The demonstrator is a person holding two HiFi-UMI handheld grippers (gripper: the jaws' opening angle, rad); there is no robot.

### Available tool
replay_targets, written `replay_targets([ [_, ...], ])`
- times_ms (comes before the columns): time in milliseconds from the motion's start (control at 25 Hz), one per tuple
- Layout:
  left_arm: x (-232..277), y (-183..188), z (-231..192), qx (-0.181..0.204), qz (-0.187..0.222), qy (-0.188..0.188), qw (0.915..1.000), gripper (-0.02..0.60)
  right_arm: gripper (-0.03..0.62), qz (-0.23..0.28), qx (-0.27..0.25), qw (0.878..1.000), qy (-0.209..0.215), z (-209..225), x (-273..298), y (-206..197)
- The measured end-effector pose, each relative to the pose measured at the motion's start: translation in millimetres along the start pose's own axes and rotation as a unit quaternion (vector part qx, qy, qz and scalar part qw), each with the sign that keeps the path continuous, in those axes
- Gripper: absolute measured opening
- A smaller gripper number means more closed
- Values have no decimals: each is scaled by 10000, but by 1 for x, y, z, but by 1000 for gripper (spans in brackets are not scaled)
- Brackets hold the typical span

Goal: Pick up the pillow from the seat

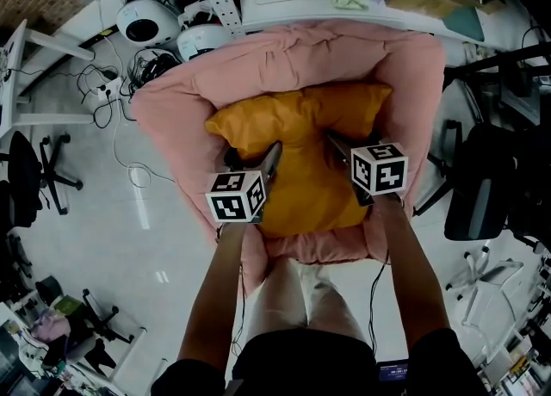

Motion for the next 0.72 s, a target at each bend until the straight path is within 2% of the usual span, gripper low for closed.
replay_targets([
  [160,0,-2,4,25,-23,47,10000,351,338,1,-28,10000,-24,-4,-1,-2],
  [400,1,-5,10,78,-82,-46,9999,254,234,-53,-110,9999,39,-12,-1,-5],
  [720,1,-7,14,125,-146,-130,9997,196,167,-74,-236,9997,80,-18,-2,-8],
])
Point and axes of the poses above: the fingertips, and each gripper's own axes: x forward along the fingers, z to its right, y out of its top, the point moved 7 cm from there along -x, backward along the fingers, and after that the axes turned 5 degrees about -x, right-handed, at the moved point
